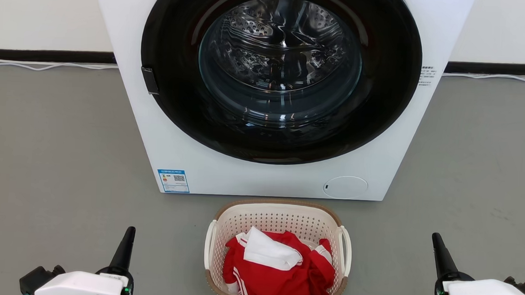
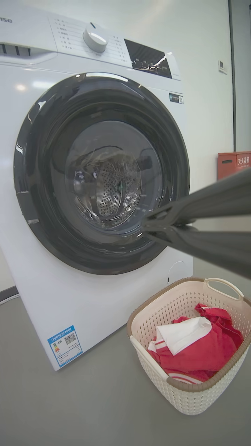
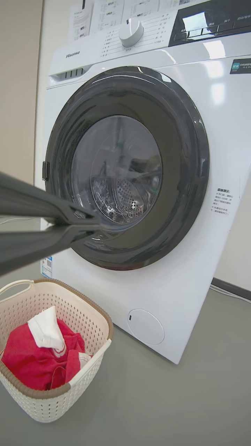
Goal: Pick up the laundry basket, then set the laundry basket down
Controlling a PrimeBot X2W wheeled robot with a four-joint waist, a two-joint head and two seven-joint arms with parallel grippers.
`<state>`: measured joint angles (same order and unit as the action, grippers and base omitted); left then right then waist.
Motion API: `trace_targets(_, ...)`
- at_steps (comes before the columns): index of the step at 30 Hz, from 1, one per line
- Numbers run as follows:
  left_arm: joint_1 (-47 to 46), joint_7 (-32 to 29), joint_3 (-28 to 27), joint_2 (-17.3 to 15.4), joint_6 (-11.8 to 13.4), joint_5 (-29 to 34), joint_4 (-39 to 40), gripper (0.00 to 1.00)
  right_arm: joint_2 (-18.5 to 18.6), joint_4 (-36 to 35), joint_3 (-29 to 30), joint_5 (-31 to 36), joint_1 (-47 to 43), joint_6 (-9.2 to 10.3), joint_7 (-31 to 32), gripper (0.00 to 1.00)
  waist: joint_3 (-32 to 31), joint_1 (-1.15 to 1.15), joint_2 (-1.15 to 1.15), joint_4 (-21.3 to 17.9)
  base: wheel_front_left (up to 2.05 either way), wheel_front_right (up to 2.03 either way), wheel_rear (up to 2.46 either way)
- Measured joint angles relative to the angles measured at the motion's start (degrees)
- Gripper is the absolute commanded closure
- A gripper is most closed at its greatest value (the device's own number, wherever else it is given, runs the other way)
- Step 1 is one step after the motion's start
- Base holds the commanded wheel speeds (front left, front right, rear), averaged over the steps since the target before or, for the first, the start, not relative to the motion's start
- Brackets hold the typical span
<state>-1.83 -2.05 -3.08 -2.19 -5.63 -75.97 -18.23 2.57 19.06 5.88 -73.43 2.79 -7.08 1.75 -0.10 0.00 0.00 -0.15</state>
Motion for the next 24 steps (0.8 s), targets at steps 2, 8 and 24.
trace_targets(2, 0.0, -0.1, -0.2, 0.0, 0.0, -1.0, 0.2, 1.00, 0.0, -0.2, 0.1, -1.2, 0.0, 0.00, 0.1, 1.00, 0.0, 0.00, 0.00, 0.0, 0.00, 0.00, 0.00)
trace_targets(8, -0.3, -1.5, -0.6, 0.0, -0.5, -5.3, 0.8, 1.00, 0.0, -1.2, 0.8, -6.1, 0.0, 0.00, 1.3, 1.00, 0.1, 0.00, 0.00, 0.1, 0.00, 0.00, 0.00)
trace_targets(24, -1.1, -4.0, -1.5, 0.0, -1.4, -14.8, 2.3, 1.00, 0.0, -3.0, 1.6, -16.9, 0.9, 0.00, 4.1, 1.00, 0.3, 0.00, 0.00, 0.1, 0.00, 0.00, 0.00)
